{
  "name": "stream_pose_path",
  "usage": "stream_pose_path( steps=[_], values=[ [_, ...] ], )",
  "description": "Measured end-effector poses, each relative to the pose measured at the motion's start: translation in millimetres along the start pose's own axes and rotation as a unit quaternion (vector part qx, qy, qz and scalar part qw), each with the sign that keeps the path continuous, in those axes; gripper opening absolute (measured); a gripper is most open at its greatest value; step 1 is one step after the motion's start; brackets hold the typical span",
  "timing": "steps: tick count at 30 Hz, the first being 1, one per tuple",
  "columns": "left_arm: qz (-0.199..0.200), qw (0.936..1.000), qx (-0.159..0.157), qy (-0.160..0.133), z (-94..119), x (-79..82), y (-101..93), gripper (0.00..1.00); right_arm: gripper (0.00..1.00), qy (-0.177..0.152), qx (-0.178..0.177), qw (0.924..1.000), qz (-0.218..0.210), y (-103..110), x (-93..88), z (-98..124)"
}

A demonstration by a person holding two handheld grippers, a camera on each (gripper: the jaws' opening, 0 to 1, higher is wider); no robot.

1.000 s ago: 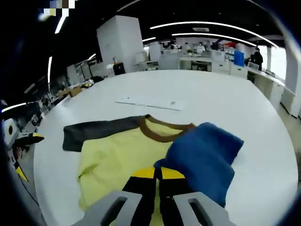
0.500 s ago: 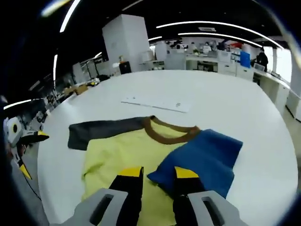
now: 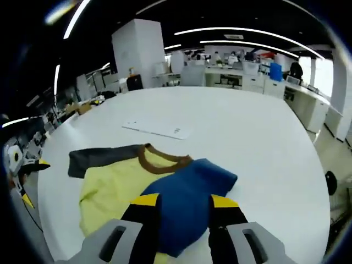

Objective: Fold the garment on the visible template until the final outline fits inside the template.

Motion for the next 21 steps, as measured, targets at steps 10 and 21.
stream_pose_path(
  steps=[10, 21],
  values=[
    [0.003, 1.0000, -0.003, 0.000, 0, 0.1, 0.5, 0.99, 0.22, -0.003, -0.036, 0.9988, -0.032, -38, -4.6, -2],
    [0.019, 0.9998, 0.000, -0.001, -1, -3.7, 6.3, 0.99, 0.16, -0.006, -0.043, 0.9983, -0.038, -62, -9.6, -25]
  ],
)
Point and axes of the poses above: the point that each gripper's makers call its tool centre point, and the gripper's own axes: z roughly backward along the fingers, y roughly to its left, x roughly out of its top, the point moved 8 cm from there along z, roughly backward along the fingers, and after that the axes turned 1 degree about x, right-handed, at the moved point
